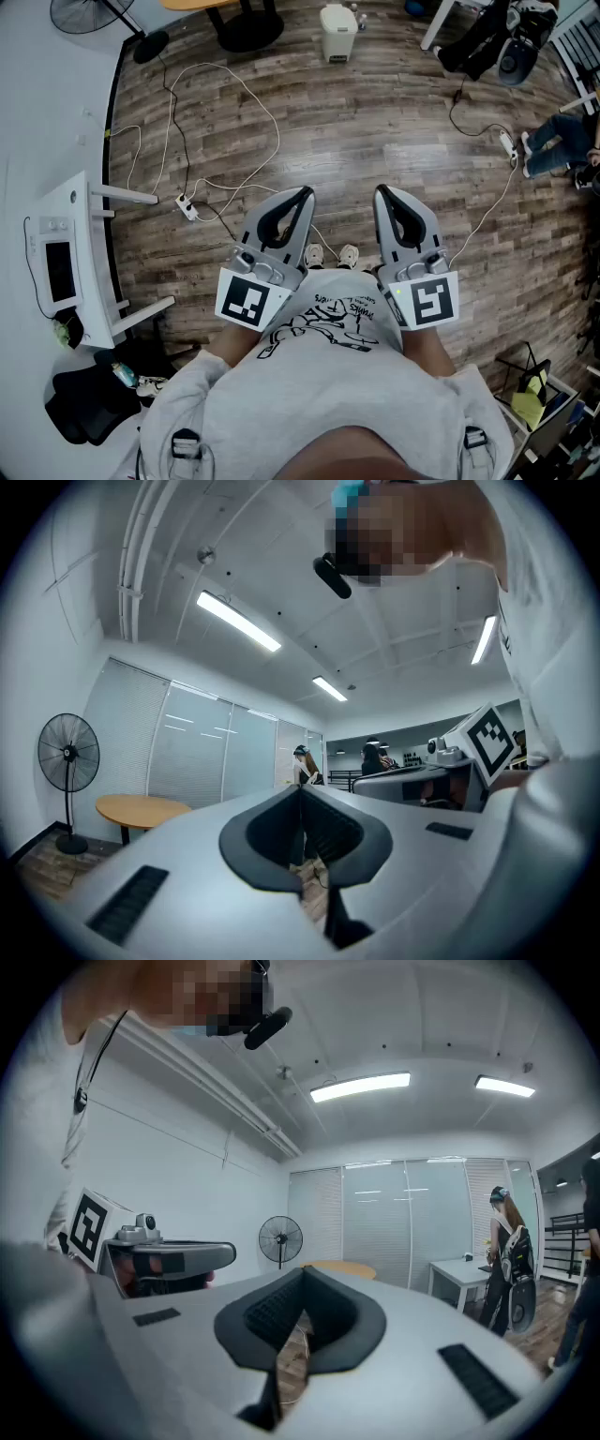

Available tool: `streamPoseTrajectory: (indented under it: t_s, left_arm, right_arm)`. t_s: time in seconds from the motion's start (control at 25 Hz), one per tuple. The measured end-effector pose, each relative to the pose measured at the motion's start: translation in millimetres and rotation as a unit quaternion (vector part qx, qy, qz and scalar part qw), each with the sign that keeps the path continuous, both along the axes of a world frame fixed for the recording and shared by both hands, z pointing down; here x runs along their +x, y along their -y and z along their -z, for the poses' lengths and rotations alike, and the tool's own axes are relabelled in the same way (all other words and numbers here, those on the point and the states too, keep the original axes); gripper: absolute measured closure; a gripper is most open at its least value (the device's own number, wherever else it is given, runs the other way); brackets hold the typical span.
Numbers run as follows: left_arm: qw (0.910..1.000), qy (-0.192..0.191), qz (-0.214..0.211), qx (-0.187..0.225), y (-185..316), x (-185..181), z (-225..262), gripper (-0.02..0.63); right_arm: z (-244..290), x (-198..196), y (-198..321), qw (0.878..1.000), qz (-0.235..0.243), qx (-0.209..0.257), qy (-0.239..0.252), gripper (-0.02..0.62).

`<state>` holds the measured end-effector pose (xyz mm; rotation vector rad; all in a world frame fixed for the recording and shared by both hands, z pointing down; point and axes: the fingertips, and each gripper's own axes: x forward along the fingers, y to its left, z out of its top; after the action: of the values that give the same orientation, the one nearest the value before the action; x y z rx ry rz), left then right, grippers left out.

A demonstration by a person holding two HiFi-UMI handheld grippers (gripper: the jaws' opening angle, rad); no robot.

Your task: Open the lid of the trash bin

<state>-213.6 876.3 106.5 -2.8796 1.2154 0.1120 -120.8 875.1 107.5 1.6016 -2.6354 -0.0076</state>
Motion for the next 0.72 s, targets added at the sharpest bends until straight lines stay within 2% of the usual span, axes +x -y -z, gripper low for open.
streamPoseTrajectory:
  t_s: [0.12,0.28,0.4,0.72]
  left_arm:
    - [1.0,0.002,-0.003,-0.001,6.2,-9.7,-2.0,0.586]
    - [1.0,0.003,-0.004,-0.002,19.1,-21.8,-3.7,0.586]
    - [1.0,0.001,-0.006,-0.007,30.2,-26.4,-4.6,0.586]
    - [0.9999,0.0,-0.01,-0.007,76.6,-18.6,-4.9,0.586]
  right_arm:
    - [-7.3,-7.3,6.3,1.0,0.002,-0.002,-0.016,0.591]
    - [-8.2,-15.6,18.1,1.0,-0.004,-0.002,-0.001,0.589]
    - [-8.5,-19.8,28.2,1.0,-0.003,-0.002,-0.013,0.589]
    - [-7.6,-11.0,72.3,1.0,0.0,0.004,0.001,0.591]
